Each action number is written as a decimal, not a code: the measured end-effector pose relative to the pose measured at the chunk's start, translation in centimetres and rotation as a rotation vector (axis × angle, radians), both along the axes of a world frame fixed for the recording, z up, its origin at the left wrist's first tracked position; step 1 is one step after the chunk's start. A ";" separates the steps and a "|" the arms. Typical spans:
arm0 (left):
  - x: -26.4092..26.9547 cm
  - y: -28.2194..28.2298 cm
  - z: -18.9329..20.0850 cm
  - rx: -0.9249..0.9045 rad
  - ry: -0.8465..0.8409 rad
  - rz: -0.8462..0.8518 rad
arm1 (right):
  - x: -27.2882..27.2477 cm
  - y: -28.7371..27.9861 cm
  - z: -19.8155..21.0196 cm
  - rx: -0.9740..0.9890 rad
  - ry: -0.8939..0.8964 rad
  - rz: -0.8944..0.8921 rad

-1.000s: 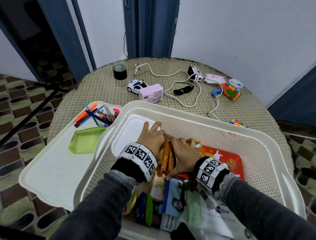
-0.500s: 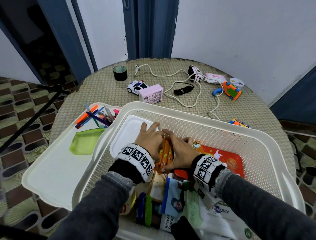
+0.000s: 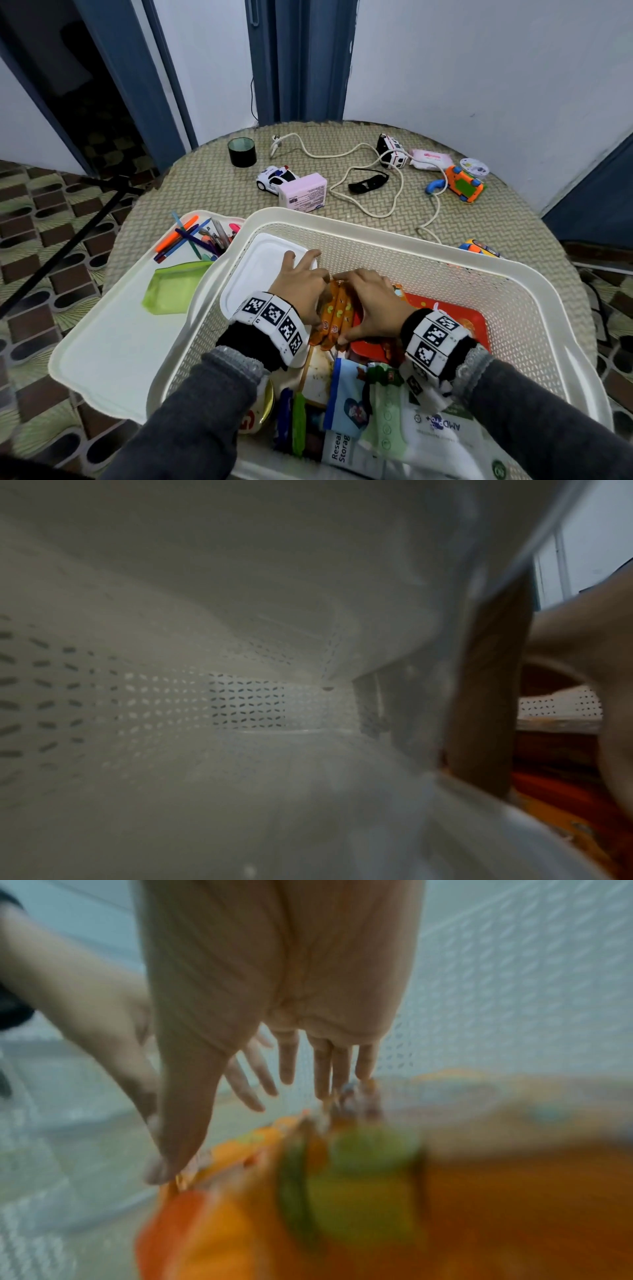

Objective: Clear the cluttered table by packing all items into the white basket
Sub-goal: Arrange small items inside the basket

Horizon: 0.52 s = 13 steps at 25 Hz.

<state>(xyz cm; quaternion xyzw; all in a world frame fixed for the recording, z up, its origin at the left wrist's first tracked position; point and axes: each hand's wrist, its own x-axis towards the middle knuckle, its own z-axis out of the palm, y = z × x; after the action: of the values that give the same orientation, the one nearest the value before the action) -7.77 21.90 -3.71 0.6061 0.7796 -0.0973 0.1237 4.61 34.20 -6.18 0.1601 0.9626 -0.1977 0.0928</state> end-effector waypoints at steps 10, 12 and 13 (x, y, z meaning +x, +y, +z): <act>0.1 0.2 -0.5 -0.077 0.067 -0.081 | 6.1 2.3 2.0 -0.106 -0.113 -0.497; 0.3 0.2 -0.3 -0.074 0.075 -0.070 | 6.0 2.5 1.9 -0.194 -0.059 -0.582; 0.5 0.2 -0.1 -0.074 0.074 -0.061 | 5.9 2.5 1.8 -0.216 -0.069 -0.600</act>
<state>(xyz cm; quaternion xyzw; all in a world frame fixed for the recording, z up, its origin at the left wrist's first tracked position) -7.29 22.06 -3.85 0.6206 0.7608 -0.1521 0.1138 10.54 36.74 -4.39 0.4328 0.8421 -0.3119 0.0794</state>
